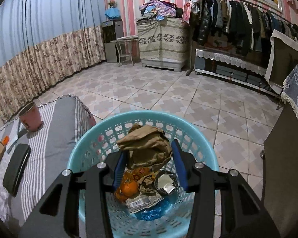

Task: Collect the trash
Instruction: 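Move both tools back over the bed toward the remaining items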

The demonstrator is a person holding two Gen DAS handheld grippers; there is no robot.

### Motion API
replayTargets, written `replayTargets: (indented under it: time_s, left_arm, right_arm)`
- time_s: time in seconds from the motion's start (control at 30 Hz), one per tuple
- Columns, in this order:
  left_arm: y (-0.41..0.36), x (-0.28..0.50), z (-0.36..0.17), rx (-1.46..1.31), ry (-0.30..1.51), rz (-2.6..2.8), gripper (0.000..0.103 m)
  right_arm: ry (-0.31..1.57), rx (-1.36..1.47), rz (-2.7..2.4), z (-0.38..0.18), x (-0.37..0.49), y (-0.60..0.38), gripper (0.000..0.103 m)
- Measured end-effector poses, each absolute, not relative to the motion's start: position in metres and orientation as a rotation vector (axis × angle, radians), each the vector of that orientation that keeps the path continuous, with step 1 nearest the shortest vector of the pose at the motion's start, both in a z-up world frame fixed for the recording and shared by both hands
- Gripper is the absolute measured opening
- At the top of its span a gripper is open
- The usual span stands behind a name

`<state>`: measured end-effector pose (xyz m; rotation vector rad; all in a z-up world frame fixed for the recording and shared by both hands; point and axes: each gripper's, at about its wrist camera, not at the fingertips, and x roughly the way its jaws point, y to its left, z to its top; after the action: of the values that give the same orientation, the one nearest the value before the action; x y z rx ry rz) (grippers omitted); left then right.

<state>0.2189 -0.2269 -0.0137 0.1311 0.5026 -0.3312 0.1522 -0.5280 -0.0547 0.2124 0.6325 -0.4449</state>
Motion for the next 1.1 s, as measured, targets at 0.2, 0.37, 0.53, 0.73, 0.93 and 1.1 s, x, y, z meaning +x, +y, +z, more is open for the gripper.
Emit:
replayTargets:
  time_s: [0.2, 0.37, 0.53, 0.73, 0.93, 1.1]
  left_arm:
    - [-0.217, 0.216, -0.011, 0.132, 0.492, -0.308, 0.097]
    - [-0.205, 0.213, -0.004, 0.11, 0.486, -0.304, 0.097]
    - [-0.189, 0.205, 0.005, 0.091, 0.465, -0.299, 0.097]
    - [-0.16, 0.197, 0.012, 0.091, 0.453, -0.268, 0.097]
    - [-0.117, 0.193, 0.018, 0.077, 0.435, -0.203, 0.098]
    - [-0.079, 0.2, 0.017, 0.079, 0.436, -0.138, 0.098]
  right_arm:
    - [0.607, 0.192, -0.453, -0.046, 0.152, -0.519, 0.083]
    - [0.563, 0.186, -0.455, -0.038, 0.137, -0.503, 0.093]
    - [0.521, 0.186, -0.427, -0.023, 0.125, -0.48, 0.095]
    - [0.481, 0.188, -0.367, -0.012, 0.119, -0.446, 0.096]
    - [0.466, 0.172, -0.308, -0.007, 0.123, -0.408, 0.096]
    - [0.471, 0.143, -0.254, -0.008, 0.134, -0.375, 0.096]
